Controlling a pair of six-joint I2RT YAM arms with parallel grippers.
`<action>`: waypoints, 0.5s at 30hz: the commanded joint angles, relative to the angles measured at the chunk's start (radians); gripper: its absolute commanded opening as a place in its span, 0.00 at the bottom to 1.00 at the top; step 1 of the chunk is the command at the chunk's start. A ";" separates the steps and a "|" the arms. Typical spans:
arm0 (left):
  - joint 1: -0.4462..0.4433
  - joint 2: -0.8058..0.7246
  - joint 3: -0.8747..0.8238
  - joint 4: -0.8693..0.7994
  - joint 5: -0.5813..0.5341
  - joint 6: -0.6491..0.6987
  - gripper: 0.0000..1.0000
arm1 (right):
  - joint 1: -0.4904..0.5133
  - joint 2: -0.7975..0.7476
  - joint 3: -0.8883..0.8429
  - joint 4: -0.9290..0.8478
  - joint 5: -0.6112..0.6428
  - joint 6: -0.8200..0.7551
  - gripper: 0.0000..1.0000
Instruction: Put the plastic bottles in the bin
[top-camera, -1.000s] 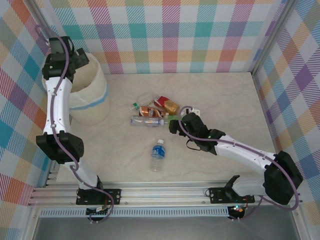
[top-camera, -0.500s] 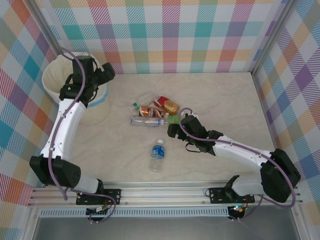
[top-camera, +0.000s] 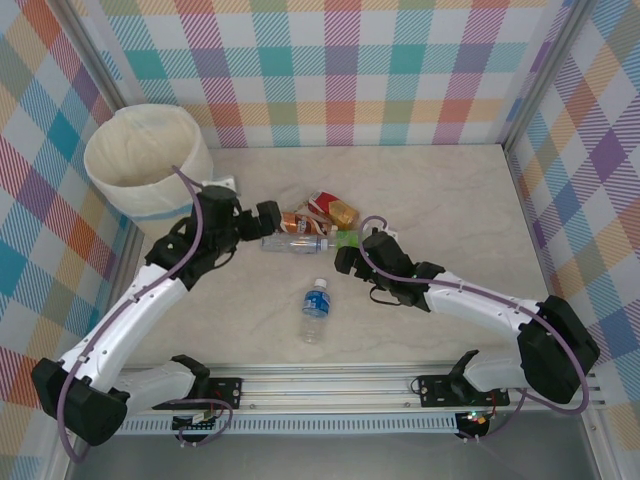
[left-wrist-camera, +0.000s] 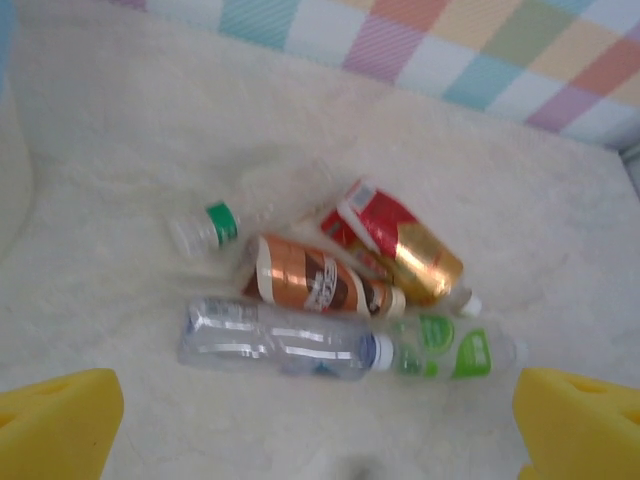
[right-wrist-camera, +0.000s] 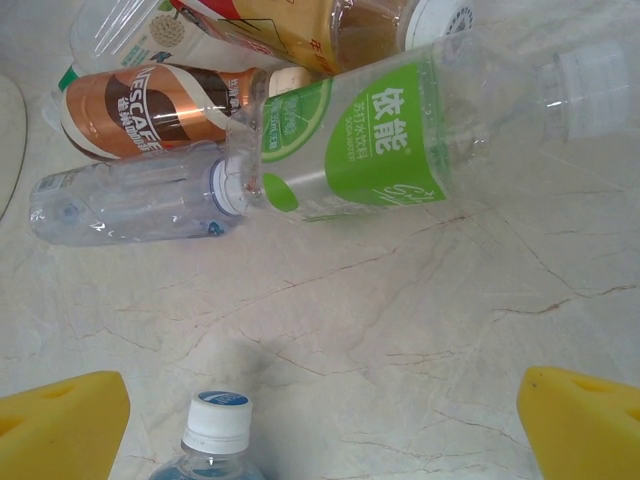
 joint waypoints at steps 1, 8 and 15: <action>-0.068 -0.017 -0.076 -0.017 0.048 -0.082 1.00 | -0.003 -0.030 -0.017 0.019 0.004 0.042 1.00; -0.234 0.069 -0.168 -0.008 0.080 -0.152 1.00 | -0.003 -0.068 -0.039 -0.021 0.047 0.088 1.00; -0.435 0.226 -0.164 -0.035 0.070 -0.151 1.00 | -0.004 -0.123 -0.062 -0.100 0.124 0.121 1.00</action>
